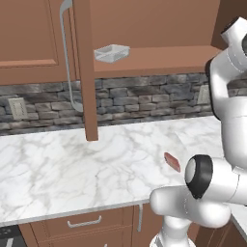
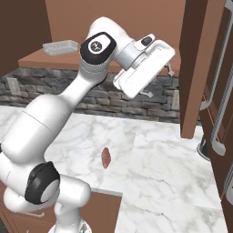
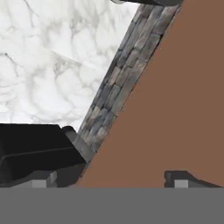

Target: Retrieve the tupperware from the cabinet, then place the raw meat into the tupperware to avoid contamination.

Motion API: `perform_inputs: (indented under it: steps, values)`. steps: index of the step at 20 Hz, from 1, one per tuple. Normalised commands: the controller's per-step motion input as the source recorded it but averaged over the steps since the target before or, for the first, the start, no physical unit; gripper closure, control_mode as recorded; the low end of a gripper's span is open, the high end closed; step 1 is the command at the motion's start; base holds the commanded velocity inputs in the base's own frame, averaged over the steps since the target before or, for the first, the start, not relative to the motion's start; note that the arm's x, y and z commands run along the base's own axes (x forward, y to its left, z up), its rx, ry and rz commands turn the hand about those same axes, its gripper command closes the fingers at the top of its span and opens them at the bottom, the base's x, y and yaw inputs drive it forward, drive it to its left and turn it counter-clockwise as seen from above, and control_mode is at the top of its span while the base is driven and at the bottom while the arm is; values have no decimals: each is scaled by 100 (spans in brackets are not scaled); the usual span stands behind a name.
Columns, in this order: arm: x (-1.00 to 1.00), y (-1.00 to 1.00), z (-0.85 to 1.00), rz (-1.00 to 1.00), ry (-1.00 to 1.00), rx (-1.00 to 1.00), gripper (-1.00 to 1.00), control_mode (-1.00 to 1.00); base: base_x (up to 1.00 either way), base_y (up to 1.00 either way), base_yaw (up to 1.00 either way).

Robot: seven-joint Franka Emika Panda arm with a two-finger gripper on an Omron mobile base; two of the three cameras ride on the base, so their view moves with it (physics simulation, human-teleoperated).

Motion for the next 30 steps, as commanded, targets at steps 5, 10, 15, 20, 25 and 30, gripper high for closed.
perform_inputs:
  steps: [5, 10, 15, 20, 25, 30]
  values:
    - [-9, 77, 19, 18, -1, -7, -100, -100, 0, 0, 0]
    - [-3, 72, 19, 23, -4, -8, -100, -100, 0, 0, 0]
    - [8, 58, 8, 26, 5, 2, -100, -100, 0, 0, 0]
    - [13, 50, 10, 34, 17, 10, -100, -100, 0, 0, 0]
    - [19, 38, 12, 34, 18, 21, -100, -100, 0, 0, 0]
    - [19, 29, 7, 36, 25, 27, -100, -100, 0, 0, 0]
